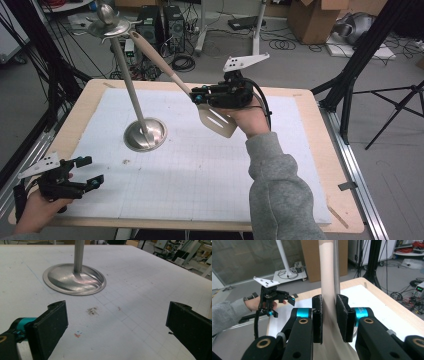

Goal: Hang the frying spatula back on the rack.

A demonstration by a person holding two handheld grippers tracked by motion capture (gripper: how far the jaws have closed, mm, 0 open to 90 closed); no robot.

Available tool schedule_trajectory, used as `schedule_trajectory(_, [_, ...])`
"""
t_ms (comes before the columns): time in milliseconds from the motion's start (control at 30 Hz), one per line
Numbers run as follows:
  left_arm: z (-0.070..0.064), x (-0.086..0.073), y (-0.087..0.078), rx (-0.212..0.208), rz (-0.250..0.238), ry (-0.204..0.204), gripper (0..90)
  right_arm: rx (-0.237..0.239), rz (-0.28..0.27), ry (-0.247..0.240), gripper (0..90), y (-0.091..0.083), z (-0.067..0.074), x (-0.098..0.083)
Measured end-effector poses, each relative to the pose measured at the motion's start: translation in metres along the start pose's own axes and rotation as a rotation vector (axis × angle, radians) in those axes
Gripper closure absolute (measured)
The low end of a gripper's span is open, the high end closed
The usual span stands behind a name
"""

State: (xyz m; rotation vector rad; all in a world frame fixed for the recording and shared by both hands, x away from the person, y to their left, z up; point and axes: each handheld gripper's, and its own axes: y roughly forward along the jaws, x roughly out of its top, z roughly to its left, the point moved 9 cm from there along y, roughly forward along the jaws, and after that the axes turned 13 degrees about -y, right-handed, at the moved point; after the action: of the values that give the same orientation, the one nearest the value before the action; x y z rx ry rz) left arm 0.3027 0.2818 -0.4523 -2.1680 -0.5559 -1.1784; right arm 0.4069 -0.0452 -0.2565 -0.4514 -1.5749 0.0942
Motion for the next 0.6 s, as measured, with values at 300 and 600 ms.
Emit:
schedule_trajectory(300, [0.0003, -0.0006, 0.0, 0.001, 0.002, -0.001, 4.4, -0.016, 0.017, -0.027, 76.8, 0.0026, 0.0001, 0.001])
schedule_trajectory(600, [0.0009, -0.0012, 0.0, 0.003, 0.005, -0.001, 4.4, -0.037, 0.063, -0.062, 76.9, 0.0075, 0.0008, 0.0024])
